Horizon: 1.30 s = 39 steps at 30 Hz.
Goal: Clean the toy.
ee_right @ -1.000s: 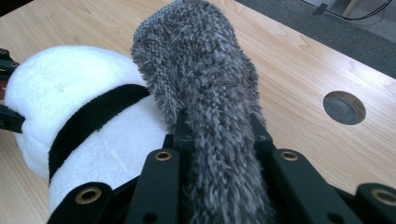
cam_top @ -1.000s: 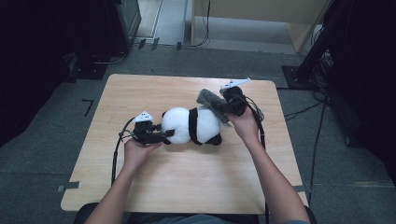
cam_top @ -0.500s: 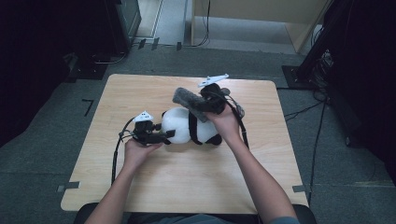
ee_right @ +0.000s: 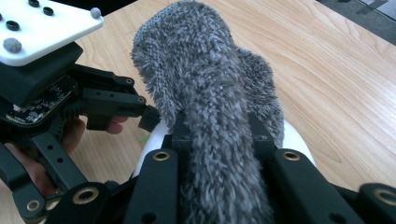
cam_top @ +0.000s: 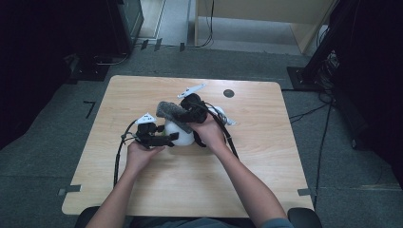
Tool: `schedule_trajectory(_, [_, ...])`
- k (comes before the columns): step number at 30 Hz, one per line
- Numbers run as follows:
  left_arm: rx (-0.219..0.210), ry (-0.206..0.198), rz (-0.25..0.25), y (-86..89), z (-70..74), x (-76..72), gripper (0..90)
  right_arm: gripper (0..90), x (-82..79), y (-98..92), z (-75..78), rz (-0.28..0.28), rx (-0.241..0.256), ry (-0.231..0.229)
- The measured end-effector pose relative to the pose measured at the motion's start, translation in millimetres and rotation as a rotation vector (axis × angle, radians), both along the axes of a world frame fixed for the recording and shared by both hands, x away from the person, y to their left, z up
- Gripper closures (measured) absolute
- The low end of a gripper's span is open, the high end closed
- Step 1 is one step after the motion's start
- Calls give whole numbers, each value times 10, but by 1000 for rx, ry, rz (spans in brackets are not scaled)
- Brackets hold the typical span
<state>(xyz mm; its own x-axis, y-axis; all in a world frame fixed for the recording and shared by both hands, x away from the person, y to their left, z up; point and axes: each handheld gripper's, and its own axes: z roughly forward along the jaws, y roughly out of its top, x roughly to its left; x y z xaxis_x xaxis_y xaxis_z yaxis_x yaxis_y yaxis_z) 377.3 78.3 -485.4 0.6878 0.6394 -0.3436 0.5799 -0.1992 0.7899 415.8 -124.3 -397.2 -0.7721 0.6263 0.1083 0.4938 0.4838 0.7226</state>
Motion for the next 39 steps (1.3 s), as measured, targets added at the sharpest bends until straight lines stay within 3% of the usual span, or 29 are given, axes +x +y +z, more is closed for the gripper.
schedule_trajectory(8, [7,-4,-2,5,-8,2,247,719,-1,-188,50,-25,-29,-10])
schedule_trajectory(25, [15,-12,13,-10,1,-4,247,692,-51,-1012,159,-160,5,-22])
schedule_trajectory(33, [14,-8,12,-6,-2,-3,246,647,-91,-1242,167,-186,38,-23])
schedule_trajectory(35, [15,-9,12,-7,-1,-3,246,709,-103,-1271,167,-180,41,-18])
schedule_trajectory(39, [17,-7,9,-5,-2,-4,247,732,-130,-1333,203,-200,40,-32])
